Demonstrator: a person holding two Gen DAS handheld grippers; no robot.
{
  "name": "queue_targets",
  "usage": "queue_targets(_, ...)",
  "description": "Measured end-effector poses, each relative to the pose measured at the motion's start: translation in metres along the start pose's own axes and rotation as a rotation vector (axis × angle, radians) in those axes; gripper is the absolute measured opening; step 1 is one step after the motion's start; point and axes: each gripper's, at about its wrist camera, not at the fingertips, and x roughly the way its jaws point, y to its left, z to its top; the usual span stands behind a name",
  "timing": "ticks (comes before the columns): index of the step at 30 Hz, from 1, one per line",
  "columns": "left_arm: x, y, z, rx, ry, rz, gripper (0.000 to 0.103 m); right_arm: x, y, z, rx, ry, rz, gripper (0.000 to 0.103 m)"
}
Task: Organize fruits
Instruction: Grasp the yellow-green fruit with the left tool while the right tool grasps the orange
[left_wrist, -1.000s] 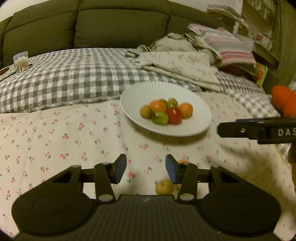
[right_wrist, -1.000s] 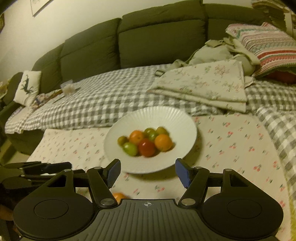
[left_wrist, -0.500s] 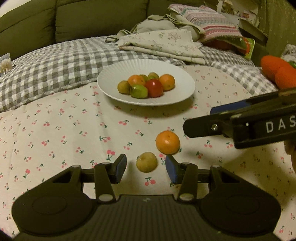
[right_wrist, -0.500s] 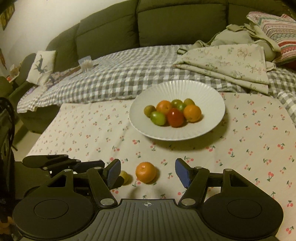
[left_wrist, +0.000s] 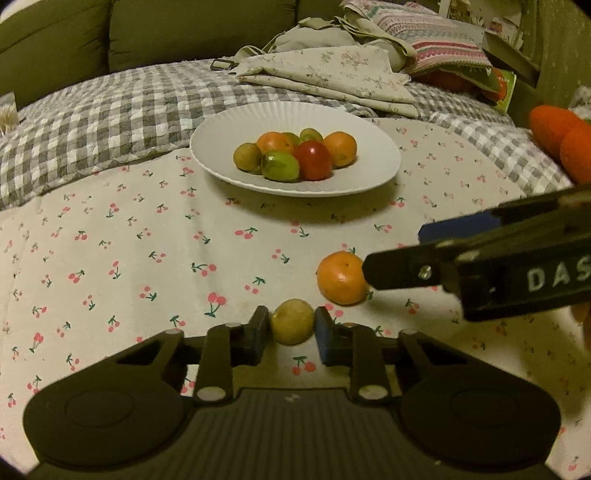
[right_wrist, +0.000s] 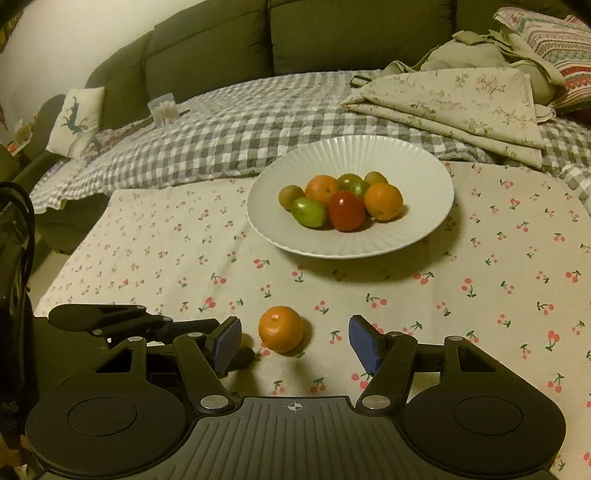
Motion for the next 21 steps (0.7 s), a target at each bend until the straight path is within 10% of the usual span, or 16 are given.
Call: queue_targets(21,-0.010,0.050,0.009,-0.222,0.033,0.109,0.025,0.039,0.015,-0.016,-0.105,0.003,0.020,0.049)
